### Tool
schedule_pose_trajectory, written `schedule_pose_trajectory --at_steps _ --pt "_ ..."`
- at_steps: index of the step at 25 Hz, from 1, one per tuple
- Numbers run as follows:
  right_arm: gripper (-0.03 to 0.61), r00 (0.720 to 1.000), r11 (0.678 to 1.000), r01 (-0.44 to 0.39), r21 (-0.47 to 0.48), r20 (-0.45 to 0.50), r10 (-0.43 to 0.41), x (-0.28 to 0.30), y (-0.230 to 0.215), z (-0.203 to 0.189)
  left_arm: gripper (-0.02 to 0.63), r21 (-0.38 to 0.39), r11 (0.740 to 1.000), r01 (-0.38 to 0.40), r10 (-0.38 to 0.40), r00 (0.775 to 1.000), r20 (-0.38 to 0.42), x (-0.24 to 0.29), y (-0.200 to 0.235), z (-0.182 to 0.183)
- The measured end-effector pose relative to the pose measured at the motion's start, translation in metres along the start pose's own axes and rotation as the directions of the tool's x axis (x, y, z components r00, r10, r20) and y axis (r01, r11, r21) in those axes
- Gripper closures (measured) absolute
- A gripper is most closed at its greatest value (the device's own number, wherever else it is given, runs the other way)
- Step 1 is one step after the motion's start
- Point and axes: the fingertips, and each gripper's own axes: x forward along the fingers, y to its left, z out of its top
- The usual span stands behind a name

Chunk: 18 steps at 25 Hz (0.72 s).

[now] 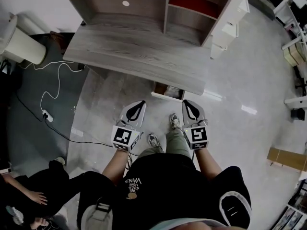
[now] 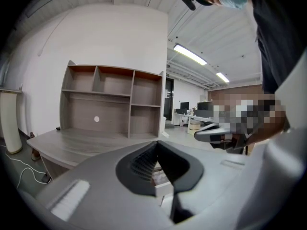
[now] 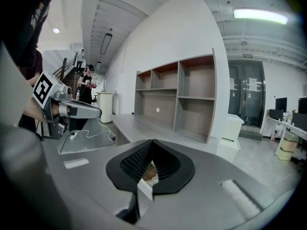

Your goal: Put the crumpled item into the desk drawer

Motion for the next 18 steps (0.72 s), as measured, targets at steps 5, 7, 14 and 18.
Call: schedule_pose_trajectory --at_steps 5,7,14,18 --pt "0.577 1.0 1.0 -0.002 -0.016 0.004 0.002 -0.007 0.003 0.012 0.561 0.007 1.0 0.001 -0.001 1.0 0.015 -0.01 -0.001 0.014" --pt "0.577 1.0 1.0 0.002 -0.014 0.011 -0.002 -0.01 0.004 0.017 0.561 0.014 1.0 -0.002 0.001 1.0 0.022 -0.014 -0.002 0.02" --pt "0.577 0.999 1.0 -0.01 0.001 0.05 0.01 -0.019 0.014 0.036 0.561 0.032 0.999 0.003 -0.004 0.999 0.037 -0.024 -0.005 0.032" --pt "0.575 0.997 1.0 -0.007 0.022 0.078 0.005 -0.02 0.014 0.04 0.561 0.035 0.999 0.0 -0.002 0.999 0.049 -0.027 -0.003 0.037"
